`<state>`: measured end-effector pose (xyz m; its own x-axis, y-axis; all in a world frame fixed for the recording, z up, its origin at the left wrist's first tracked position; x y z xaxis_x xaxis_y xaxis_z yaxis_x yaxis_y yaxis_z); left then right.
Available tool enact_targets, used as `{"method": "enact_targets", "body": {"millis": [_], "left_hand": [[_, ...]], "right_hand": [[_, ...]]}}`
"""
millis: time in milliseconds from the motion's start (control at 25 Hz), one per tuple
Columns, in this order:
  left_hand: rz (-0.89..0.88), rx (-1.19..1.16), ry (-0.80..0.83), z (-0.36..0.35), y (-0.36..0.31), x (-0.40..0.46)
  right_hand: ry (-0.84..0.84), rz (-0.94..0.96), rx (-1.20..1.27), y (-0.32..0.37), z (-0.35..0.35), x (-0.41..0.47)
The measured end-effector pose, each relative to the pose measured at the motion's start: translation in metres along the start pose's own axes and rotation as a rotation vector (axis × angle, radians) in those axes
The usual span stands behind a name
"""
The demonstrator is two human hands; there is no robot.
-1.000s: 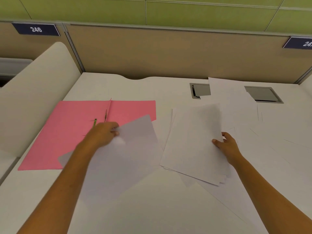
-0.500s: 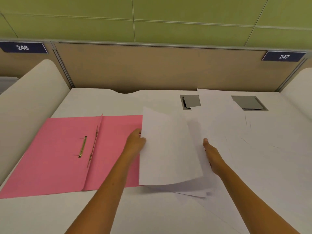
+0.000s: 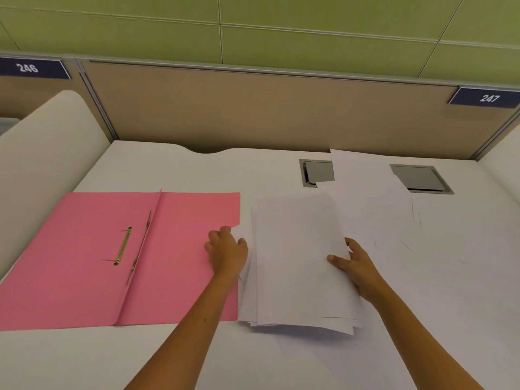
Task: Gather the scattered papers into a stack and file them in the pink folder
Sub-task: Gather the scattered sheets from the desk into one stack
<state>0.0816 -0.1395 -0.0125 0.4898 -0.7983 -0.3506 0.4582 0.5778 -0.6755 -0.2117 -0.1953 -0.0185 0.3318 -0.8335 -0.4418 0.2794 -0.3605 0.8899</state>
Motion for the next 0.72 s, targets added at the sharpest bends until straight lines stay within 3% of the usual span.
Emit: {"method": "enact_targets", "body": {"millis": [120,320,480,720], "left_hand": [[0.184,0.075,-0.035,0.011,0.019,0.006],[0.251,0.126,-0.091,0.001,0.029,0.004],[0.304,0.209,-0.112,-0.007,0.022,-0.004],[0.293,0.099,-0.204,-0.015,0.011,-0.015]], "right_hand": [[-0.052,0.012,0.038,0.003,0.048,-0.001],[-0.156,-0.002,0.049,-0.008,0.116,0.001],[-0.123,0.004,0.022,-0.019,0.129,0.003],[-0.093,0.053,-0.004,-0.023,0.126,0.005]]}}
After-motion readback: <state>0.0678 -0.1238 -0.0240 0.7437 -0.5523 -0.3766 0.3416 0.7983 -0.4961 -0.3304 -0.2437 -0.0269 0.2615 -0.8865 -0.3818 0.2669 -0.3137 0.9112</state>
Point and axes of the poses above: each hand's wrist, its own x-axis towards the middle knuckle, its own z-axis out of the back of the hand, y = z × x, the point moved 4 cm from there along x, towards the middle knuckle, and after that the axes turned 11 degrees about y, right-handed, at the moved point
